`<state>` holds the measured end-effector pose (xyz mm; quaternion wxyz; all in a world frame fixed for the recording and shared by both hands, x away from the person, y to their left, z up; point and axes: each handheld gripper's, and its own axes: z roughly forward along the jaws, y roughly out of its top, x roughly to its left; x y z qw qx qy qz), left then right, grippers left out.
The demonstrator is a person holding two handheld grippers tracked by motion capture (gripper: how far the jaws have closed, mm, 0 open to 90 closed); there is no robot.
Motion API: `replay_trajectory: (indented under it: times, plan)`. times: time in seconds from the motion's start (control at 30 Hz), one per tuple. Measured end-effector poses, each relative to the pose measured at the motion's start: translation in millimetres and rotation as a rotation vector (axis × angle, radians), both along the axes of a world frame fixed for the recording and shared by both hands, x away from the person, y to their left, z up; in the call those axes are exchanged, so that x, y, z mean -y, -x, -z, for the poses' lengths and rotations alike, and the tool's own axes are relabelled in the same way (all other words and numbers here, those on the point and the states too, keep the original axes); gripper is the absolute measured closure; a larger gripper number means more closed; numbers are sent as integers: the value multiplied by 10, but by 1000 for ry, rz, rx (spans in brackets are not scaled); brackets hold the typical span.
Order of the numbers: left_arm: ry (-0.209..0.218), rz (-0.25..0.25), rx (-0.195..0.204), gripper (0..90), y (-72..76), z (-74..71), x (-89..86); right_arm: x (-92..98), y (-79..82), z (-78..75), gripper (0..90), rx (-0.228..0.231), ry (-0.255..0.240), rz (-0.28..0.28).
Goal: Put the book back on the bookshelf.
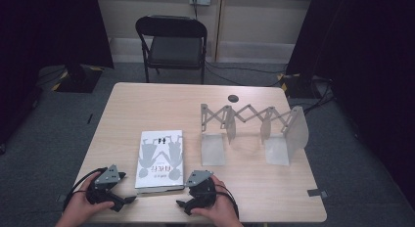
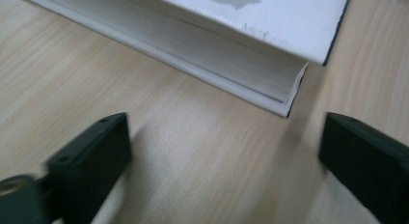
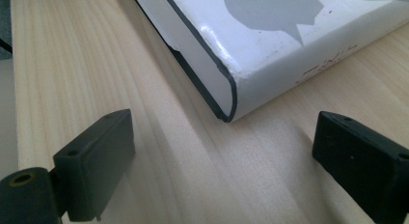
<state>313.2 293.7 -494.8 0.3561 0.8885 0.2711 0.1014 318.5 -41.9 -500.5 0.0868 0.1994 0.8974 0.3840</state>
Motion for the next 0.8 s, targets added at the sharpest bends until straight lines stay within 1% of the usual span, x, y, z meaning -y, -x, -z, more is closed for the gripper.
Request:
replay_trajectory:
  times: [0.03,0.07,0.1,0.13,0.17,0.2,0.27,0.3,0.33,0.37,0.4,0.43,0.47,0.5,0.53,0.57,0.6,0.63,0.67,0.8]
  plan:
    - [21,-2,-3,172,0,-11,8,0,0,0,107,0,0,0]
    - [30,7,-23,202,-9,-18,35,26,-6,-5,150,5,-12,9]
    - [30,7,-23,196,-9,-18,35,37,-9,-7,152,4,-13,12]
    - [22,10,-14,196,-10,-18,53,37,-9,-7,152,4,-13,12]
    - [-2,13,-5,198,-16,-25,68,48,-16,-13,158,4,-8,15]
    - [-4,10,-5,207,-21,-28,85,60,-20,-21,170,1,-1,20]
    - [-8,2,-1,308,-35,-44,104,97,-18,-40,178,-9,4,30]
    - [0,-1,-5,320,-38,-47,119,105,-15,-50,182,-12,2,28]
    - [-3,2,-8,320,-42,-51,136,105,-15,-50,182,-12,2,28]
    - [-9,16,-12,338,-37,-65,153,107,-8,-61,185,-10,-1,28]
    - [-9,27,-13,412,-34,-71,168,101,8,-86,186,6,-1,20]
    - [-14,24,-16,412,-32,-76,182,101,8,-86,186,6,-1,20]
    - [-15,32,-17,447,-23,-83,204,90,32,-112,185,18,-6,13]
    - [-6,39,-10,464,-18,-76,225,87,36,-119,185,23,-10,9]
    - [-5,50,-10,469,-16,-75,247,77,44,-128,185,21,-17,13]
    - [-5,50,-10,462,-16,-75,247,77,44,-128,185,21,-17,13]
    - [-29,50,-15,453,-21,-93,293,65,49,-140,185,23,-24,8]
    - [-29,50,-15,459,-21,-93,293,65,49,-140,185,23,-24,8]
    - [-34,31,-21,485,-18,-107,308,58,52,-147,185,26,-23,10]
    - [-33,34,-26,490,-26,-109,305,50,38,-138,186,22,-30,14]
